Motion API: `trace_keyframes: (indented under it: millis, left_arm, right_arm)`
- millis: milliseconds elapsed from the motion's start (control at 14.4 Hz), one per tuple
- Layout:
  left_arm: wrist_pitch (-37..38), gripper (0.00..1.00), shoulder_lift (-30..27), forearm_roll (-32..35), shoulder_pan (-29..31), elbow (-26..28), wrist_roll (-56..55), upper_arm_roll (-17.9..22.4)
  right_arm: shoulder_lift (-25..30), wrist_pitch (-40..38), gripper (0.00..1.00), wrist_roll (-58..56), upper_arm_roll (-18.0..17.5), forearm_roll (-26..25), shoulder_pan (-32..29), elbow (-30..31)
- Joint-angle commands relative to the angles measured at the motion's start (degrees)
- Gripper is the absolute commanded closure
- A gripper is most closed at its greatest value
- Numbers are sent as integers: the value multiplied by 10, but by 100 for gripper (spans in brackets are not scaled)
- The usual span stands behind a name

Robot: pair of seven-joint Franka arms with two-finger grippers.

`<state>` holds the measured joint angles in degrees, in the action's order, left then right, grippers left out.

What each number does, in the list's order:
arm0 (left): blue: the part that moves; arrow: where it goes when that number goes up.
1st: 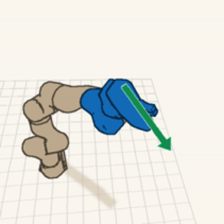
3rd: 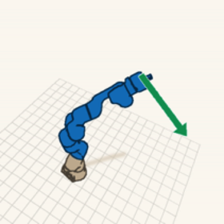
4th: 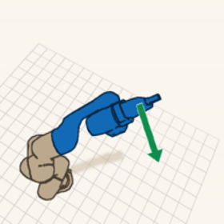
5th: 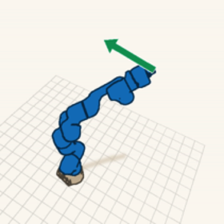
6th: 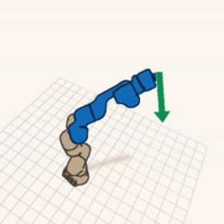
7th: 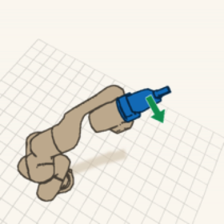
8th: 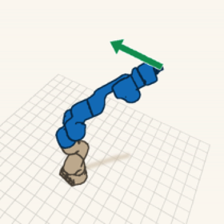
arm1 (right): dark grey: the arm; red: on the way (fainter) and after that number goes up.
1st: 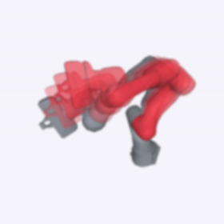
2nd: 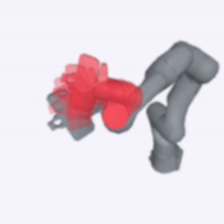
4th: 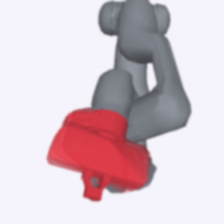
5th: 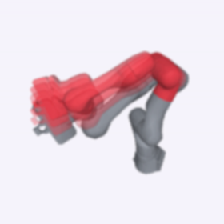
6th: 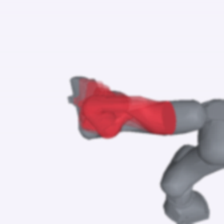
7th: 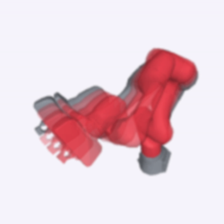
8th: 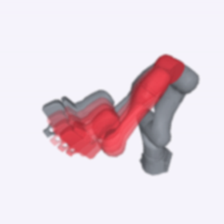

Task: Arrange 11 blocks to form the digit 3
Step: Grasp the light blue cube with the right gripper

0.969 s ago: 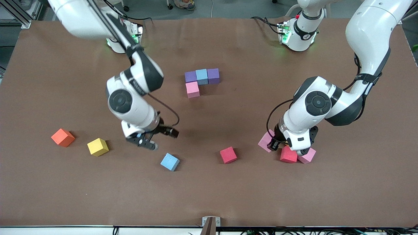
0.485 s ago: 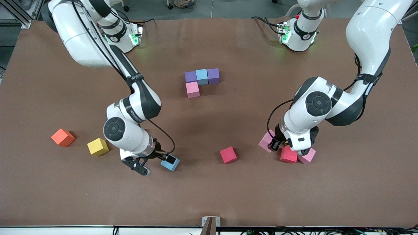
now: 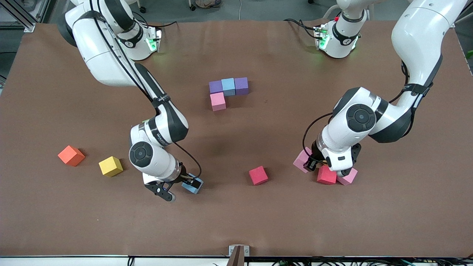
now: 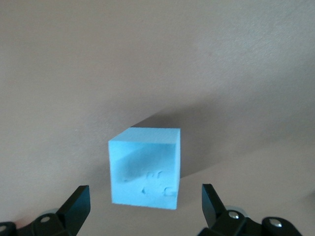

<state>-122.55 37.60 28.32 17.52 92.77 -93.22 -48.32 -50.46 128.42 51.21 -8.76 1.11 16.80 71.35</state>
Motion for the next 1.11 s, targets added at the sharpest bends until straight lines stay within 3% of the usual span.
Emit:
trace_keyframes:
  millis: [0,1039]
  left_arm:
    - [8,93,4,14,-2,-9,9,0]
    - [8,93,3,14,-1,-10,9,0]
  right_arm:
    - [-14,-7,0,14,16,4,16,-25]
    - [-42,-1,0,14,45,4,37,-51]
